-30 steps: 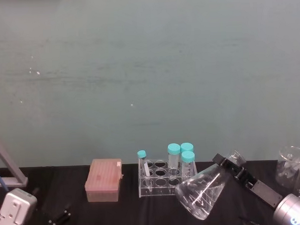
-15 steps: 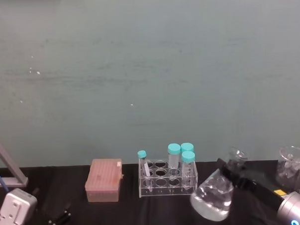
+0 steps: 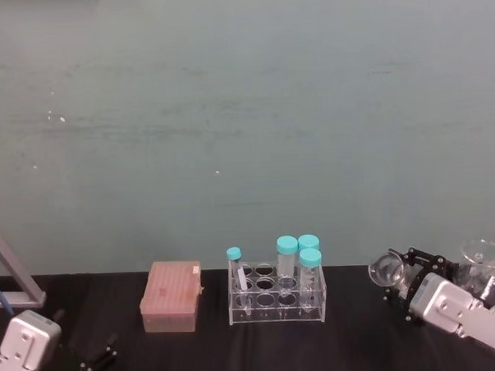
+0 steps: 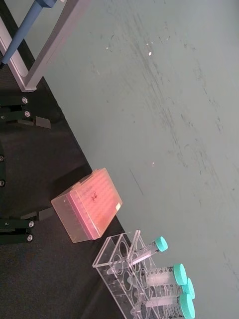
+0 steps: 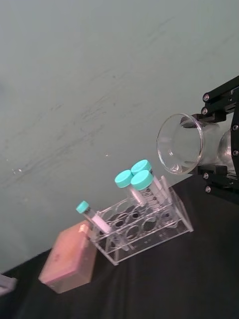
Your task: Pick up the beaker with the right gripper, shake it three times, and then put it down.
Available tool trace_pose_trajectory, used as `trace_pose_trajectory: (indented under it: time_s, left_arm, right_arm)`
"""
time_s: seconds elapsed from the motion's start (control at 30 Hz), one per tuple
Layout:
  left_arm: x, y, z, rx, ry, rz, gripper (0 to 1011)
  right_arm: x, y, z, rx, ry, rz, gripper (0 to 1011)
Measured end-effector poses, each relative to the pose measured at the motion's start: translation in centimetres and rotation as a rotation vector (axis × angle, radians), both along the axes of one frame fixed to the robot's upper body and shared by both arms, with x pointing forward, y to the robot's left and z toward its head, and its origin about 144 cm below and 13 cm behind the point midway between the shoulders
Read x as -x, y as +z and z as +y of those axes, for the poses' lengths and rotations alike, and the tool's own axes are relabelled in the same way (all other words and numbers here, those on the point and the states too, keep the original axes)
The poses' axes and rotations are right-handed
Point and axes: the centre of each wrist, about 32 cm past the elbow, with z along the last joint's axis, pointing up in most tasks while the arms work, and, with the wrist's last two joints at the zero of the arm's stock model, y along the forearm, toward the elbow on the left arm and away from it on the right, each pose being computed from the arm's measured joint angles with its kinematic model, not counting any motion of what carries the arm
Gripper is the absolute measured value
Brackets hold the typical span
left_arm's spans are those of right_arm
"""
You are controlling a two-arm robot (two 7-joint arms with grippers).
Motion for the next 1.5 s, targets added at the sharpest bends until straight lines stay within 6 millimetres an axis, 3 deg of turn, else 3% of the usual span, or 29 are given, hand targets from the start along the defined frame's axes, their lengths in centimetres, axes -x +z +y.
trace_pose_trajectory:
  time_s: [0.4, 0.9, 1.5]
  left_arm:
    - [0.0, 0.0, 0.0, 0.000, 0.000, 0.000, 1000]
    - [0.0, 0.0, 0.0, 0.000, 0.000, 0.000, 1000]
    - [0.0, 0.0, 0.0, 0.000, 0.000, 0.000, 1000]
  right_arm:
    - [-0.3, 0.0, -0.1, 0.019, -0.005, -0.013, 458]
    - [-0.2, -0.7, 1.5, -0.684, -0.043, 0.368, 458]
    - [0.1, -1.3, 2.3, -0.714, -0.038, 0.429, 458]
